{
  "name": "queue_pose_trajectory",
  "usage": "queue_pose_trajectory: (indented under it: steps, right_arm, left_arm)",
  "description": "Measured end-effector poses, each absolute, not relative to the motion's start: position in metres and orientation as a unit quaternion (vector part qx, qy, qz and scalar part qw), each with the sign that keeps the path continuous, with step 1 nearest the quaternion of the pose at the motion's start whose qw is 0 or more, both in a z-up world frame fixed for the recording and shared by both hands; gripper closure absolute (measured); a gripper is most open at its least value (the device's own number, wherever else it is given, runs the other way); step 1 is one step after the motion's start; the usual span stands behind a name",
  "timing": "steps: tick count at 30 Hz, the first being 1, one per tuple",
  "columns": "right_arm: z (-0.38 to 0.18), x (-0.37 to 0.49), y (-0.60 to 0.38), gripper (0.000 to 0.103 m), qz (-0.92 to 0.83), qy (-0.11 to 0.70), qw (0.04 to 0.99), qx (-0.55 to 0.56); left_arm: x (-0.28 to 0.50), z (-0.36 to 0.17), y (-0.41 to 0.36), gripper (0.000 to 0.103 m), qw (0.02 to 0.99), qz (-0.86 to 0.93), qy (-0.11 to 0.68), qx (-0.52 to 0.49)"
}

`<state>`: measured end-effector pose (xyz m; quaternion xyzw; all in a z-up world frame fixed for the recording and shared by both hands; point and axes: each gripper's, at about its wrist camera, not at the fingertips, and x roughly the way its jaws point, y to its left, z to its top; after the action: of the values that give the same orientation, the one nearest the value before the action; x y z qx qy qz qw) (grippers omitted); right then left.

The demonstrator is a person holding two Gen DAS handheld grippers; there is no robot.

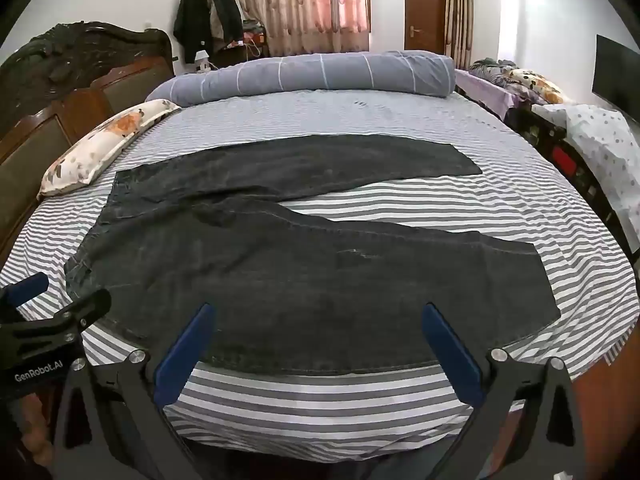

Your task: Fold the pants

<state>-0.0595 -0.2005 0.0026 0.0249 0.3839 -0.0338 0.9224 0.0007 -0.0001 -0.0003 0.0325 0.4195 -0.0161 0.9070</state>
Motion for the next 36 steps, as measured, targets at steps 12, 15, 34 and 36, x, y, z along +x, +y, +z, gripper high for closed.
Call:
queue_pose_trajectory:
  steps: [12,15,34,36]
  right_arm:
    - [-0.004,-0.064,-0.195,0.001,-0.028,0.387,0.921,0.026]
    - [-0.003,-0.065,-0.192,0.001,-0.024,0.389,0.921,0.015]
    - [-0.005,-0.065,-0.181,0.001,-0.014,0.393,0.919,0.015]
    - [-0.005,-0.066,-0.181,0.001,-0.011,0.392,0.92,0.016]
  left_arm:
    - [-0.002,-0.005,0.007,0.0,0.908,-0.005,0.417,0.027]
    - [0.0,-0.009,0.009,0.0,0.906,-0.013,0.422,0.02]
    - [-0.001,-0.017,0.013,0.003,0.906,-0.001,0.422,0.026]
    - [-0.001,-0.018,0.014,0.003,0.906,0.002,0.423,0.027]
